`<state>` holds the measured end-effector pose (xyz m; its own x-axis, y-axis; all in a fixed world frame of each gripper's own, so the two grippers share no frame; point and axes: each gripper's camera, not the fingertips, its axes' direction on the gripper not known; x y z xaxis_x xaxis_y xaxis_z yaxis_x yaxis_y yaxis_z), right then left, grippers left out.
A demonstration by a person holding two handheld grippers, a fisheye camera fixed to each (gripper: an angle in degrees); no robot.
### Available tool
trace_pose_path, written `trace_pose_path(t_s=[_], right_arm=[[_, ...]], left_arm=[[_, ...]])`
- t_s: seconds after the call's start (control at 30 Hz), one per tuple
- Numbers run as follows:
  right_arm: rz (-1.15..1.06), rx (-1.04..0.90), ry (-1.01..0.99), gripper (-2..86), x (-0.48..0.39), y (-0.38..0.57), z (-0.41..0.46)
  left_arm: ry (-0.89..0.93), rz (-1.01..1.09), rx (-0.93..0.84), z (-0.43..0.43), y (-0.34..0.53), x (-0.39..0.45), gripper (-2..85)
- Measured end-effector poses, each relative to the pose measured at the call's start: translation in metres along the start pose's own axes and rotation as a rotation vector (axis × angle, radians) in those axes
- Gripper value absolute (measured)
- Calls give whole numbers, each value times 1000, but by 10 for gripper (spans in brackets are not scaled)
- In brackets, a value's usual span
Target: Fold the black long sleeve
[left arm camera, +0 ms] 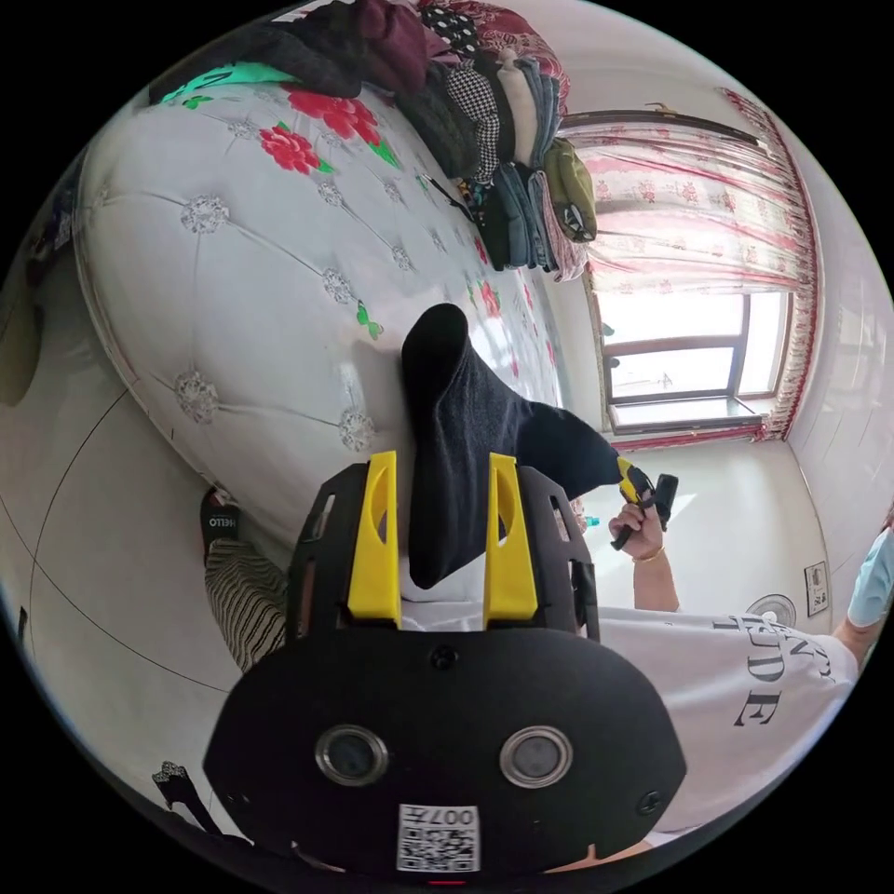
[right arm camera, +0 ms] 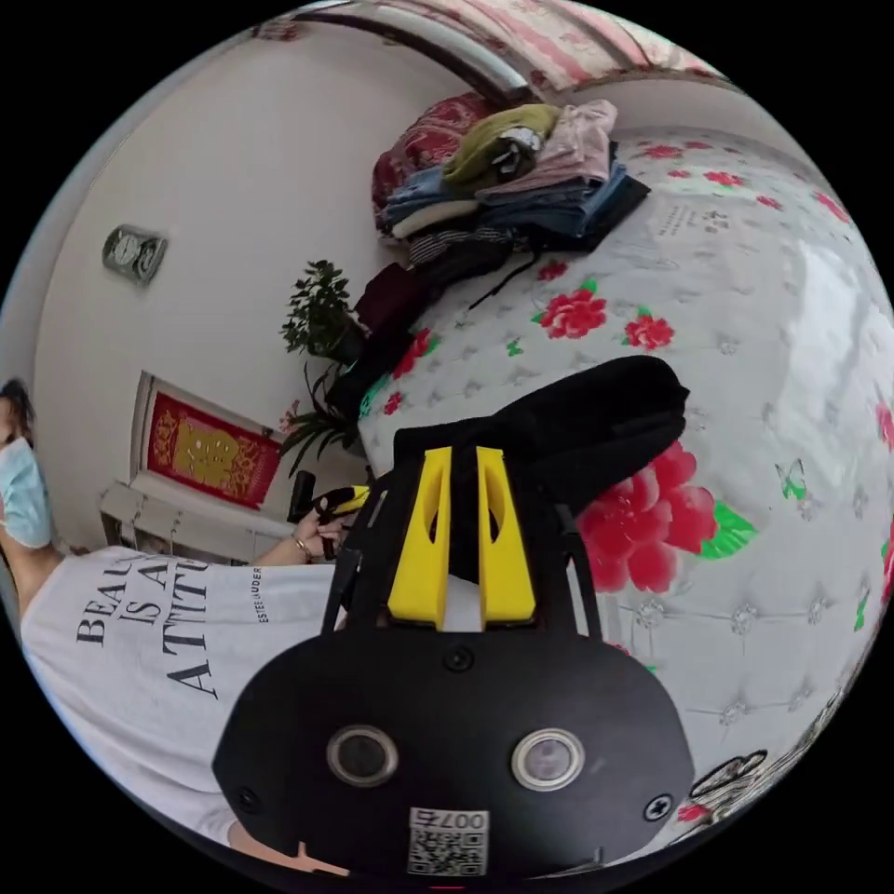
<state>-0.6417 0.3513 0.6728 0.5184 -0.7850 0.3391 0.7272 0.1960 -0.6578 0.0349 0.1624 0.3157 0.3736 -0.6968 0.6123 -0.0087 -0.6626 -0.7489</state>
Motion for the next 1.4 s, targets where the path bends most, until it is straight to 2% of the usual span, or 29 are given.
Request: trace_pose_path(t_s=[0.13, 0.2, 0.4, 0.53, 0.67, 0.77, 0.83, 0.93, 1.03, 1.1, 1.17, 1.3, 1.4], right_arm=[[-324, -208, -19, 55, -102, -62, 58], [-478, -361, -90, 49, -146, -80, 114], [-508, -763, -111, 45, -152, -78, 256], [-587, -818, -123, 49, -157, -79, 260], [-528, -776, -198, 61, -139, -102, 235], [-531, -743, -295, 71, -135, -107, 215], [-556, -734, -315, 79, -136, -105, 203], [-566, -698, -330, 84, -126, -107, 167], [-471, -598, -308, 91, -91, -116, 109], [-352, -453, -243, 102, -47, -121, 50], [-215, -344, -196, 112, -4, -120, 7], [106, -134, -206, 134, 91, -103, -61], [232, -142, -239, 139, 131, -92, -62]], left_arm=[[33, -5, 1, -11, 0, -6, 135], [45, -13, 16, -19, 2, -11, 134], [68, -48, 32, -41, 14, -26, 133], [100, 55, 37, -54, 10, 2, 135], [87, 254, 8, -53, -10, 57, 136], [89, 404, -82, -25, -33, 104, 137], [-26, 460, -194, 18, -45, 122, 135], [-268, 384, -364, 71, -46, 94, 118], [-113, 297, -278, 49, -42, 81, 121], [-41, 258, -213, 23, -34, 77, 144], [-39, 248, -144, -6, -21, 72, 154], [-105, 182, -200, -30, -2, 44, 180], [-25, 128, -261, -16, -3, 33, 204]])
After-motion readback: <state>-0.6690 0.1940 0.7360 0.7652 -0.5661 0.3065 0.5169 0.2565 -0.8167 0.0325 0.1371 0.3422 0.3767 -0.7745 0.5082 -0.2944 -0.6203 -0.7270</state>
